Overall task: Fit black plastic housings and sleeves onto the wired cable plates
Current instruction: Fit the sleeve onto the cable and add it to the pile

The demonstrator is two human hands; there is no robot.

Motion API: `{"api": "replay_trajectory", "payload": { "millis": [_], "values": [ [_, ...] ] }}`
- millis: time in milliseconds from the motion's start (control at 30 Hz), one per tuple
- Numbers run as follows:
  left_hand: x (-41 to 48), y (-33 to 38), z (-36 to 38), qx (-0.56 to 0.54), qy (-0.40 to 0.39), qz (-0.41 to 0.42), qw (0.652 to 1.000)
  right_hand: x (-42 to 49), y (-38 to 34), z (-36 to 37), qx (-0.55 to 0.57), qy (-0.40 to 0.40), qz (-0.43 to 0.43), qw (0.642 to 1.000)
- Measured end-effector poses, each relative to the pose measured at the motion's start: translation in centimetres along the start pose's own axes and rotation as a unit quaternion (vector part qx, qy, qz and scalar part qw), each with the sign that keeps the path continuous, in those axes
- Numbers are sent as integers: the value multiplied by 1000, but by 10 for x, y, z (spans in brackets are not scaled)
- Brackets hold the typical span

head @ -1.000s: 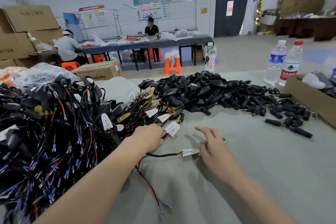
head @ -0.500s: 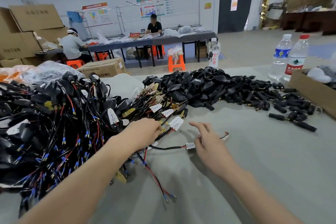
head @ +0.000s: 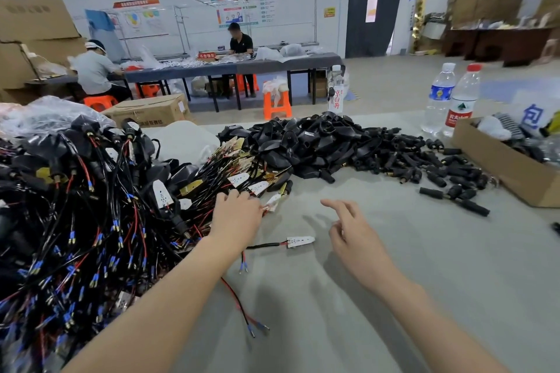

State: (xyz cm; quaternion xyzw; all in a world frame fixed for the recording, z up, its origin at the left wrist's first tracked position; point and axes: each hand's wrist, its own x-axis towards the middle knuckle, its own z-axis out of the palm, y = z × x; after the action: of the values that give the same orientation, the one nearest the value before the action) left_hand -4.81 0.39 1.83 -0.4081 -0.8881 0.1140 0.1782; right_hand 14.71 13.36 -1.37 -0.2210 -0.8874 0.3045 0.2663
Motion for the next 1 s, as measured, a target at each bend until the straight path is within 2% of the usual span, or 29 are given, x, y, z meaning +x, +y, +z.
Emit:
{"api": "replay_trajectory", "payload": {
  "millis": [67,167,233,300,333,400,467,500,633,667,767,833,900,933,967,1000],
  "values": [
    [3,-8,-14,-130,40,-35,990,0,4,-3,-6,2,7,1000],
    [8,-24,-53,-372,112,-60,919,-1,7,-5,-3,0,15,1000],
    [12,-31,-90,-427,170,-42,887,-1,6,-4,0,2,12,1000],
    [15,-35,-132,-503,225,-24,834,-1,2,-2,13,6,9,1000],
    [16,-36,-152,-554,252,-19,793,-1,0,-1,24,9,10,1000],
    [15,-37,-182,-672,289,-14,682,0,-5,1,54,15,20,998],
    [12,-31,-188,-767,282,-22,576,0,-12,0,136,11,48,989],
    [9,-23,-182,-798,265,-38,539,0,-16,-2,206,7,72,976],
    [-10,27,-109,-893,145,-136,403,5,-22,-14,465,1,156,872],
    [-17,41,-89,-905,111,-156,381,6,-20,-16,514,12,171,841],
    [-31,70,-38,-909,54,-209,357,8,-8,-19,577,74,211,786],
    [-30,76,-22,-911,54,-240,330,7,3,-18,588,101,222,771],
    [-26,82,-16,-922,42,-229,309,6,12,-15,592,101,217,770],
    [-24,87,-14,-926,24,-207,315,6,15,-13,590,94,213,773],
    [-24,93,-12,-923,-1,-180,340,6,17,-11,585,86,210,778],
    [-24,100,-10,-912,-27,-147,383,7,18,-9,580,77,207,784]
  ]
}}
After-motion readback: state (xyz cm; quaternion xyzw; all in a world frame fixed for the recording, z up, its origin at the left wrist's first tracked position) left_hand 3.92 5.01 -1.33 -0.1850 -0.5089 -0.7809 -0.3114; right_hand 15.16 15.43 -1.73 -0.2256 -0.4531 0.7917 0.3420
